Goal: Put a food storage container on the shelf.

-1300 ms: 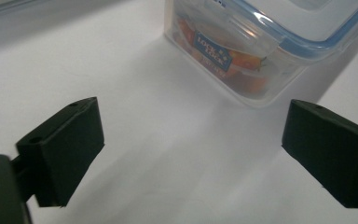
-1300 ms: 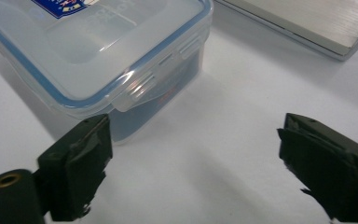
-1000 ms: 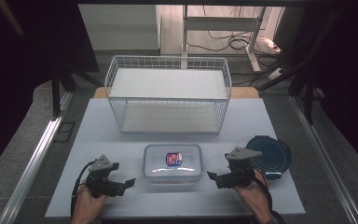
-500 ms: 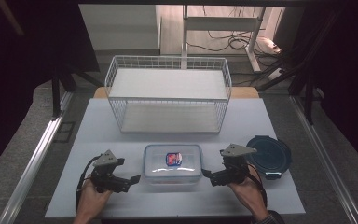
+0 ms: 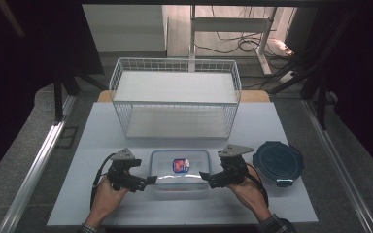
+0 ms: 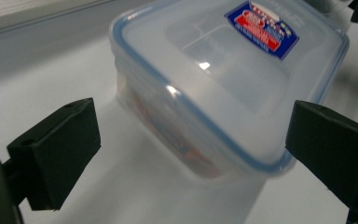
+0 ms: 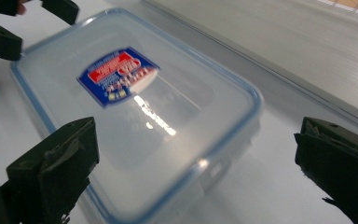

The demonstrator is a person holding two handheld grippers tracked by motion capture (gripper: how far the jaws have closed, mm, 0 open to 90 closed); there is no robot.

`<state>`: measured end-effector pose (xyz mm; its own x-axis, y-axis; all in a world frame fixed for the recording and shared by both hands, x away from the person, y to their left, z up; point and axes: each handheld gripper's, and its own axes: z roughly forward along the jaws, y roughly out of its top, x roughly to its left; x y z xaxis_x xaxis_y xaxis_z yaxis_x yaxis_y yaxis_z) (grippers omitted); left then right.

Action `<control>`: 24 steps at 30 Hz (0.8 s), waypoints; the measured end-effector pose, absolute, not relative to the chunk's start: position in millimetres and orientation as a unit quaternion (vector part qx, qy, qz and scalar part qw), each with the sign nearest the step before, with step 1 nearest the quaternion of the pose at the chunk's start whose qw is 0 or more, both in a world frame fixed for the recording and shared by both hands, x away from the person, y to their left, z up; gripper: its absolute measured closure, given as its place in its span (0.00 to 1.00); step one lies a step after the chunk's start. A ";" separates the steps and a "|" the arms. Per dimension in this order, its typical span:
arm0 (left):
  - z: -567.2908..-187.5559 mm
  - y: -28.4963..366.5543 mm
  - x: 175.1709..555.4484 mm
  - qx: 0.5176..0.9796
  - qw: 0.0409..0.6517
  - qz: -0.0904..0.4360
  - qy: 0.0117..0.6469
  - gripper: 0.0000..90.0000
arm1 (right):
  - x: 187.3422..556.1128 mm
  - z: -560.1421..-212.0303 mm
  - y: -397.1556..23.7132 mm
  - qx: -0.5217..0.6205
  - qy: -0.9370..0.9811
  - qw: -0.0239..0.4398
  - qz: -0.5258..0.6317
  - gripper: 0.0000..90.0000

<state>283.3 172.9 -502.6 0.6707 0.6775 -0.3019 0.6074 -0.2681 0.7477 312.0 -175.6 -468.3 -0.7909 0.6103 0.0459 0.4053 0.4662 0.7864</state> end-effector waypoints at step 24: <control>-527.9 172.3 306.2 0.769 0.470 -0.129 0.414 0.10 | 337.8 -500.7 -169.6 0.380 0.834 -0.082 0.392 0.00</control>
<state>306.2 172.3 -527.9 0.6243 0.5152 -0.5871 0.7574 -0.2153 0.6164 337.8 -169.6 -500.7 -0.6975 0.5700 0.4343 0.6981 0.4037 0.5913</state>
